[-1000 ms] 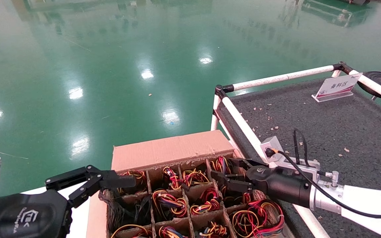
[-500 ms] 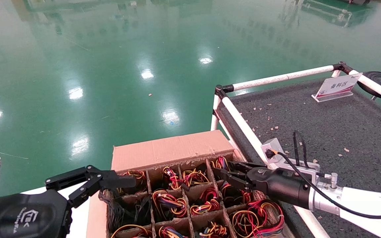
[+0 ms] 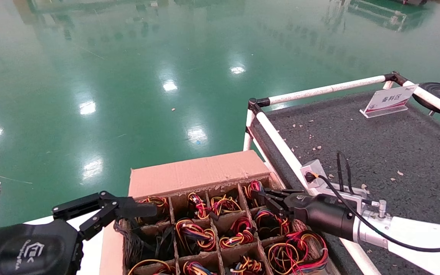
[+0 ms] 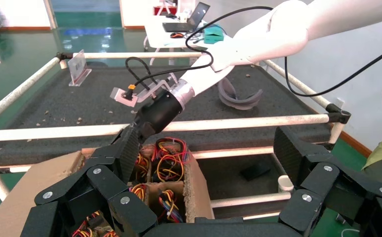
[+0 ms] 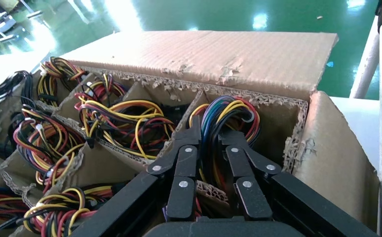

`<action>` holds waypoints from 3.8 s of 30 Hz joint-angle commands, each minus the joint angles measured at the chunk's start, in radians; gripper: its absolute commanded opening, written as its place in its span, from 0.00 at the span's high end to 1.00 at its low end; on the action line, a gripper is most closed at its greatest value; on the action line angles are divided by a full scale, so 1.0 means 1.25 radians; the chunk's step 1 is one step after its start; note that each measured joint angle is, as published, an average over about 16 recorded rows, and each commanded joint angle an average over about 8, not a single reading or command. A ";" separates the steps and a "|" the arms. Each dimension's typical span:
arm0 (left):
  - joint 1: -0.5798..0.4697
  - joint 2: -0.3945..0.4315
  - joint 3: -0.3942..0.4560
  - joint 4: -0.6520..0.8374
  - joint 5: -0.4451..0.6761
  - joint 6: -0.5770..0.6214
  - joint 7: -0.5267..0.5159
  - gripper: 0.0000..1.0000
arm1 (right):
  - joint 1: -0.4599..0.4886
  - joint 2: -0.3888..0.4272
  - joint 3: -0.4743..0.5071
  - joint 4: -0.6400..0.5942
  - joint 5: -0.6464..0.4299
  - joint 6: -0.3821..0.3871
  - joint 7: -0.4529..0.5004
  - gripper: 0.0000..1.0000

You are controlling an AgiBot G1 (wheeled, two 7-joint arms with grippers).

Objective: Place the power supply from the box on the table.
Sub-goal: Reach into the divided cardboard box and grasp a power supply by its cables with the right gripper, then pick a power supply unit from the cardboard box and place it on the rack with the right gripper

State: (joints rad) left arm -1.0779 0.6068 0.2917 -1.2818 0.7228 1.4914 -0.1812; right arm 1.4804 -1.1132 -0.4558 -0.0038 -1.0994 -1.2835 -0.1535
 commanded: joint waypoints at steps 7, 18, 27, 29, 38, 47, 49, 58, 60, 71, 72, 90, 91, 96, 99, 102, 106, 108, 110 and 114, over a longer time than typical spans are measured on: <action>0.000 0.000 0.000 0.000 0.000 0.000 0.000 0.00 | 0.000 0.002 0.014 0.004 0.020 -0.022 0.005 1.00; 0.000 0.000 0.001 0.000 -0.001 0.000 0.000 0.00 | 0.040 0.011 0.048 0.044 0.072 -0.172 0.028 1.00; 0.000 -0.001 0.001 0.000 -0.001 -0.001 0.001 0.00 | 0.111 0.024 0.064 0.129 0.114 -0.246 0.084 1.00; 0.000 -0.001 0.001 0.000 -0.001 -0.001 0.001 0.00 | 0.129 0.030 0.064 0.157 0.125 -0.247 0.102 1.00; 0.000 -0.001 0.002 0.000 -0.001 -0.001 0.001 0.00 | 0.233 0.082 0.050 0.233 0.144 -0.237 0.149 1.00; -0.001 -0.001 0.002 0.000 -0.002 -0.001 0.001 0.00 | 0.361 0.148 0.030 0.174 0.109 -0.185 0.128 1.00; -0.001 -0.001 0.002 0.000 -0.002 -0.001 0.001 0.00 | 0.383 0.162 0.025 0.149 0.096 -0.153 0.116 1.00; -0.001 -0.001 0.003 0.000 -0.002 -0.001 0.001 0.00 | 0.452 0.228 -0.008 0.069 0.029 -0.014 0.049 1.00; -0.001 -0.001 0.003 0.000 -0.002 -0.001 0.001 0.00 | 0.462 0.246 -0.017 0.057 0.013 0.012 0.033 1.00; -0.001 -0.001 0.003 0.000 -0.002 -0.001 0.002 0.00 | 0.481 0.305 -0.055 0.017 -0.046 0.111 -0.033 1.00; -0.001 -0.001 0.003 0.000 -0.002 -0.001 0.002 0.00 | 0.479 0.306 -0.058 0.016 -0.051 0.116 -0.038 1.00; -0.001 -0.002 0.004 0.000 -0.003 -0.002 0.002 0.00 | 0.417 0.290 -0.073 0.003 -0.073 0.114 -0.096 1.00; -0.001 -0.002 0.004 0.000 -0.003 -0.002 0.002 0.00 | 0.413 0.287 -0.073 0.003 -0.074 0.107 -0.097 1.00; -0.001 -0.002 0.004 0.000 -0.003 -0.002 0.002 0.00 | 0.396 0.267 -0.076 0.005 -0.077 0.077 -0.099 1.00; -0.001 -0.002 0.005 0.000 -0.003 -0.002 0.002 0.00 | 0.389 0.254 -0.078 0.006 -0.080 0.067 -0.101 1.00; -0.001 -0.002 0.005 0.000 -0.003 -0.002 0.002 0.00 | 0.382 0.242 -0.081 0.007 -0.084 0.066 -0.105 1.00; -0.001 -0.002 0.005 0.000 -0.003 -0.002 0.002 0.00 | 0.376 0.227 -0.090 0.009 -0.097 0.078 -0.115 1.00; -0.001 -0.002 0.005 0.000 -0.003 -0.002 0.003 0.00 | 0.374 0.220 -0.095 0.010 -0.105 0.090 -0.122 1.00; -0.001 -0.002 0.005 0.000 -0.003 -0.002 0.003 0.00 | 0.374 0.213 -0.102 0.013 -0.115 0.104 -0.130 1.00; -0.001 -0.002 0.005 0.000 -0.004 -0.002 0.003 0.00 | 0.379 0.198 -0.113 0.018 -0.131 0.131 -0.146 1.00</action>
State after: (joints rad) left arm -1.0794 0.6041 0.2983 -1.2818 0.7183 1.4886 -0.1779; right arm 1.9568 -0.8668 -0.5933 0.0176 -1.2575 -1.1258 -0.3330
